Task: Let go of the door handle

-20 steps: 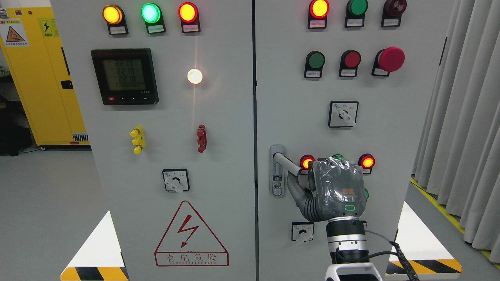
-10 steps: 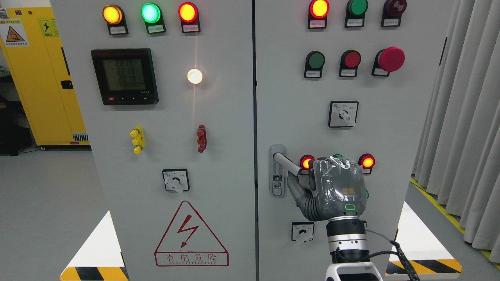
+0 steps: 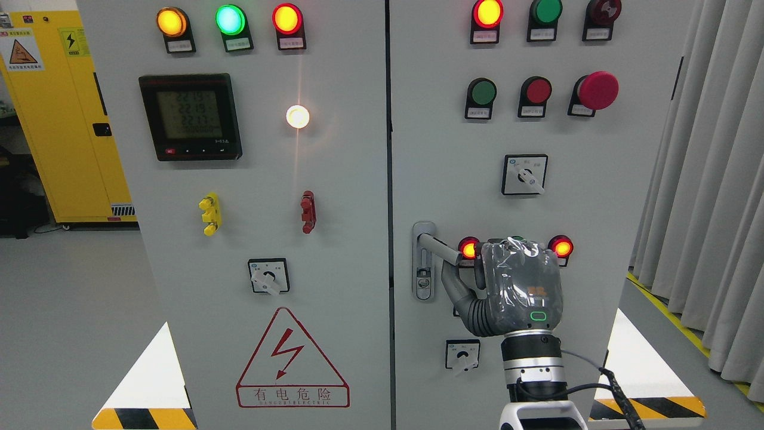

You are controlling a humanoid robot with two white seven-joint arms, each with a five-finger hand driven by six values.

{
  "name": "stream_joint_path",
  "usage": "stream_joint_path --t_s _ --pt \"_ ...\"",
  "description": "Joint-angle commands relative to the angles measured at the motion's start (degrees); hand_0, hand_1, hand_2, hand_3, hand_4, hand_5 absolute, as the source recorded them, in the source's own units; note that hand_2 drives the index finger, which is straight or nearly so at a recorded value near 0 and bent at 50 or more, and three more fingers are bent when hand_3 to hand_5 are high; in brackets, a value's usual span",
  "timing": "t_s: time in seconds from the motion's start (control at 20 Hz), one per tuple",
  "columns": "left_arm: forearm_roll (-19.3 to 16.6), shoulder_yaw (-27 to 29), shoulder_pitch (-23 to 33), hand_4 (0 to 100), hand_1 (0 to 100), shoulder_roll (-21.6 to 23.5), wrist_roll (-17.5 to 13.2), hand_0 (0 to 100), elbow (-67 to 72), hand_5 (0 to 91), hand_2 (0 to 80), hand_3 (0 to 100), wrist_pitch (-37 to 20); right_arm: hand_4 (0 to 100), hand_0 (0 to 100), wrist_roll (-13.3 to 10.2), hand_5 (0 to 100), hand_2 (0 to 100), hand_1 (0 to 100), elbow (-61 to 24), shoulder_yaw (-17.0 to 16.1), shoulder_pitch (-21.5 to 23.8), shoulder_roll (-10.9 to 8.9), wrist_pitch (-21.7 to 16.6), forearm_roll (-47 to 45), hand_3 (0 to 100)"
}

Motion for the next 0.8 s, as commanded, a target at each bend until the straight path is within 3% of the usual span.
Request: stream_joint_path --t_s 0.0,0.75 --pt "0.00 0.00 0.00 0 56 0.02 0.01 12 -0.88 0.0 0.0 0 -0.01 100 53 0.07 100 100 37 -0.27 -0.34 -0.15 -0.03 -0.03 -0.01 100" --pt "0.00 0.00 0.00 0 56 0.02 0.01 12 -0.88 0.0 0.0 0 -0.01 100 55 0.07 100 100 36 -0.45 -0.34 -0.15 -0.03 -0.21 -0.09 100"
